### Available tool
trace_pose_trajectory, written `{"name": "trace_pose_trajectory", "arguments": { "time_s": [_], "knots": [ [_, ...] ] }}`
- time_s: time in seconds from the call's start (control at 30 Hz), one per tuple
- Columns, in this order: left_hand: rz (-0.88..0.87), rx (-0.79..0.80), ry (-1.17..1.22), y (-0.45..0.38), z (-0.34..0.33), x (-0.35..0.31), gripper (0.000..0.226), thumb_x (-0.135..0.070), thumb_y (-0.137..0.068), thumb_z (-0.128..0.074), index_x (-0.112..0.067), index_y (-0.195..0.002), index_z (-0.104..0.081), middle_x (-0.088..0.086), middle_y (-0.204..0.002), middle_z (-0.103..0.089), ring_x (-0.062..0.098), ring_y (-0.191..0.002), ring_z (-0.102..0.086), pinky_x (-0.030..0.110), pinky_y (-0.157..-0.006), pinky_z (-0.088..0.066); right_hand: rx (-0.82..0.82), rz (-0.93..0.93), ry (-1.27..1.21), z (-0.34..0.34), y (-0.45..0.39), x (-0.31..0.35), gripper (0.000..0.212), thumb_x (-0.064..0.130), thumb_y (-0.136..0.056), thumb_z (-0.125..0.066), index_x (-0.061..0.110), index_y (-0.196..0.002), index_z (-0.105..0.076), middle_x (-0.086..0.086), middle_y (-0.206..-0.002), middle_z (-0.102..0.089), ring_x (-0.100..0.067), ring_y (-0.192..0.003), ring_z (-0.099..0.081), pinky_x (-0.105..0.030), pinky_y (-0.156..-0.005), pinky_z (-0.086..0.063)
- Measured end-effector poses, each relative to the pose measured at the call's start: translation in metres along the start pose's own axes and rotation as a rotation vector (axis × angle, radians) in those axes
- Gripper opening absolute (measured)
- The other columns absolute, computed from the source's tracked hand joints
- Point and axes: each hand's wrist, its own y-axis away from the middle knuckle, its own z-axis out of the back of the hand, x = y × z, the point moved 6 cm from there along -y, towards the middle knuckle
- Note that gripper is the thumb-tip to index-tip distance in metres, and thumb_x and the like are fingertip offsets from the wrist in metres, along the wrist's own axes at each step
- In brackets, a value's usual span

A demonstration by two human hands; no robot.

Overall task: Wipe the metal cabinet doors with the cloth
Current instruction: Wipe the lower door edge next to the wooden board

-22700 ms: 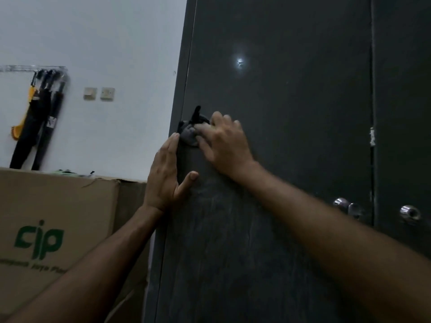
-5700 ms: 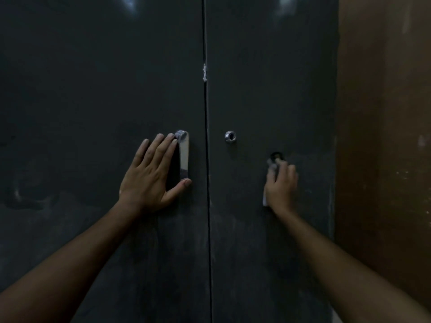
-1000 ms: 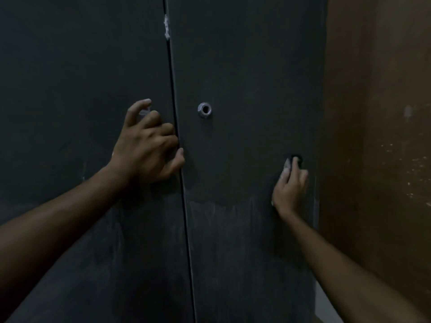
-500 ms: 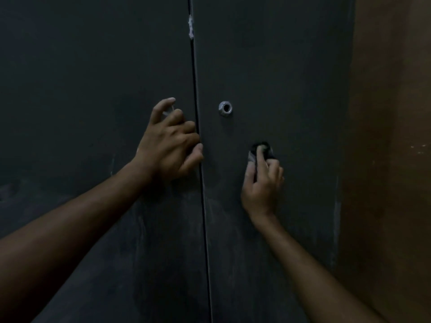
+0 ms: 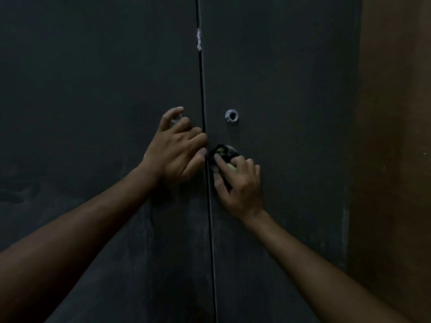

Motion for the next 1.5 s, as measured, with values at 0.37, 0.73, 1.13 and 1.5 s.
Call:
{"name": "trace_pose_trajectory", "arguments": {
  "time_s": [0.37, 0.73, 1.13, 1.5],
  "knots": [
    [0.023, -0.016, -0.037, 0.000, -0.006, -0.002, 0.035, -0.034, -0.099, -0.041, -0.014, -0.082, -0.063, 0.003, -0.075, -0.061, 0.030, -0.087, -0.058, 0.052, -0.122, -0.026, -0.140, -0.326, 0.091, 0.023, 0.023, -0.068, 0.037, 0.036, -0.099, -0.060, 0.028, -0.135, -0.066, -0.006, -0.097, -0.056, -0.031, -0.084, -0.054, -0.041, -0.072, -0.040],
    [0.010, -0.051, -0.040, 0.000, -0.007, 0.000, 0.030, -0.034, -0.097, -0.043, -0.015, -0.082, -0.060, 0.002, -0.075, -0.059, 0.030, -0.084, -0.055, 0.051, -0.121, -0.028, 0.025, 0.017, -0.002, 0.011, 0.032, -0.021, 0.036, 0.037, -0.098, -0.061, 0.028, -0.131, -0.070, -0.005, -0.094, -0.057, -0.028, -0.080, -0.055, -0.039, -0.071, -0.036],
    [-0.248, 0.140, -0.084, 0.027, 0.004, 0.023, 0.046, -0.032, -0.110, -0.041, -0.003, -0.119, -0.075, 0.018, -0.146, -0.062, 0.037, -0.152, -0.038, 0.059, -0.127, -0.023, 0.172, 0.499, 0.054, -0.007, 0.045, 0.039, 0.038, 0.040, -0.095, -0.065, 0.029, -0.131, -0.069, -0.005, -0.097, -0.062, -0.029, -0.078, -0.056, -0.040, -0.068, -0.041],
    [-0.132, 0.171, -0.009, 0.040, 0.026, 0.038, 0.056, -0.036, -0.113, -0.034, -0.012, -0.163, -0.034, 0.014, -0.173, -0.023, 0.033, -0.161, -0.018, 0.057, -0.130, -0.020, 0.257, 0.661, -0.023, -0.037, 0.083, 0.104, 0.040, 0.041, -0.098, -0.060, 0.029, -0.136, -0.062, -0.003, -0.107, -0.060, -0.025, -0.087, -0.051, -0.038, -0.072, -0.041]
  ]
}}
